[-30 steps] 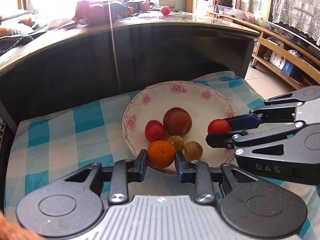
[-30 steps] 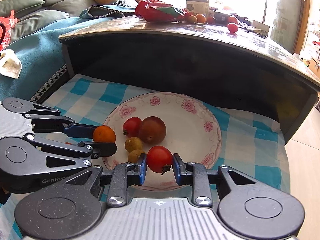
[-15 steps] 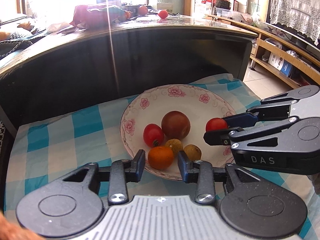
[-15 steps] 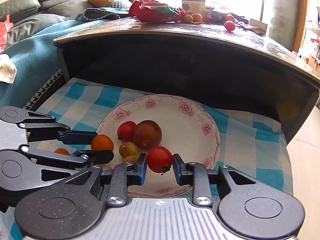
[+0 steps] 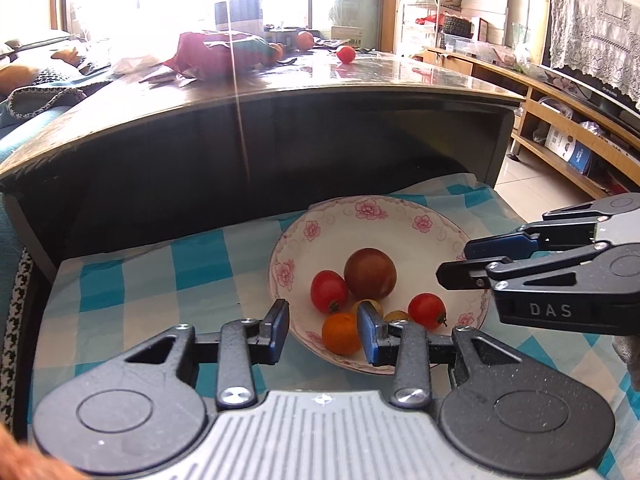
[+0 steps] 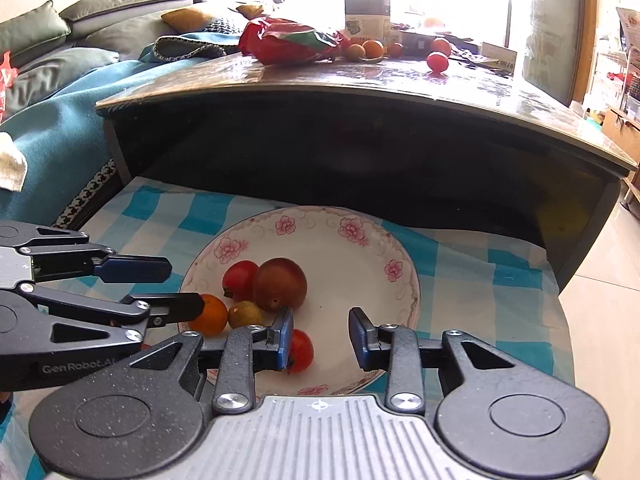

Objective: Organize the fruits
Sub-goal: 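Open both grippers to drop the tomato and tangerine into the bowl, then move both grippers toward the remaining tangerines on the cloth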

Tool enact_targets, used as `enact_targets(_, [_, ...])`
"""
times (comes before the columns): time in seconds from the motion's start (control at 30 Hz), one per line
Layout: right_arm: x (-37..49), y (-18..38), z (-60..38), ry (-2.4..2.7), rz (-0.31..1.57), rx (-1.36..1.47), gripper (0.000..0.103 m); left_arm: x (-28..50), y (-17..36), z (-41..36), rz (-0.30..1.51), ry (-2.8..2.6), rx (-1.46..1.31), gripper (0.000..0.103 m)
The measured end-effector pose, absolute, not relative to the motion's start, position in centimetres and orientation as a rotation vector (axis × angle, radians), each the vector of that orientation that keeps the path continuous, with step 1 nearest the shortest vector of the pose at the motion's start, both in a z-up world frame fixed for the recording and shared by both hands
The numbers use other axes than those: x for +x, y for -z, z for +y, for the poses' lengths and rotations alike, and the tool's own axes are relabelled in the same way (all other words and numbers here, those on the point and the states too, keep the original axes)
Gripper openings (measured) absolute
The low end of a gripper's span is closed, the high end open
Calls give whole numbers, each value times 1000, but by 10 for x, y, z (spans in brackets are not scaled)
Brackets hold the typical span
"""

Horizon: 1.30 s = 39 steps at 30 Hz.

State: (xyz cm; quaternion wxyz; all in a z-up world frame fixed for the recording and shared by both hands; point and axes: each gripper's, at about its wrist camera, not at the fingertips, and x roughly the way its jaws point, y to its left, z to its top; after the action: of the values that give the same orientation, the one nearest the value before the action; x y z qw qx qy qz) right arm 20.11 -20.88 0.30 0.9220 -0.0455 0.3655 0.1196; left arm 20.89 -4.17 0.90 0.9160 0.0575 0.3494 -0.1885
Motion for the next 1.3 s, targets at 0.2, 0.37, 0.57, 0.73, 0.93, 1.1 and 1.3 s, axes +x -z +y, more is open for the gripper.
enact_targets(0.2, [190, -10, -204, -284, 741, -92, 27, 201, -16, -28, 721, 368, 115, 47])
enact_targets(0.37, [176, -14, -192, -362, 749, -91, 27, 186, -20, -6, 750, 347, 130, 47])
enact_targets(0.57, [156, -10, -168, -474, 779, -117, 27, 159, -17, 22, 817, 314, 149, 47])
enact_targets(0.73, [150, 3, -145, -556, 829, -141, 28, 155, -14, 27, 828, 339, 153, 47])
enact_targets(0.93, [157, 14, -121, -597, 852, -156, 28, 155, -11, 26, 832, 379, 181, 47])
enact_targets(1.1, [167, 23, -110, -591, 850, -164, 31, 158, -5, 30, 852, 383, 175, 47])
enact_targets(1.3, [173, 25, -113, -551, 814, -182, 32, 159, -1, 34, 863, 390, 167, 47])
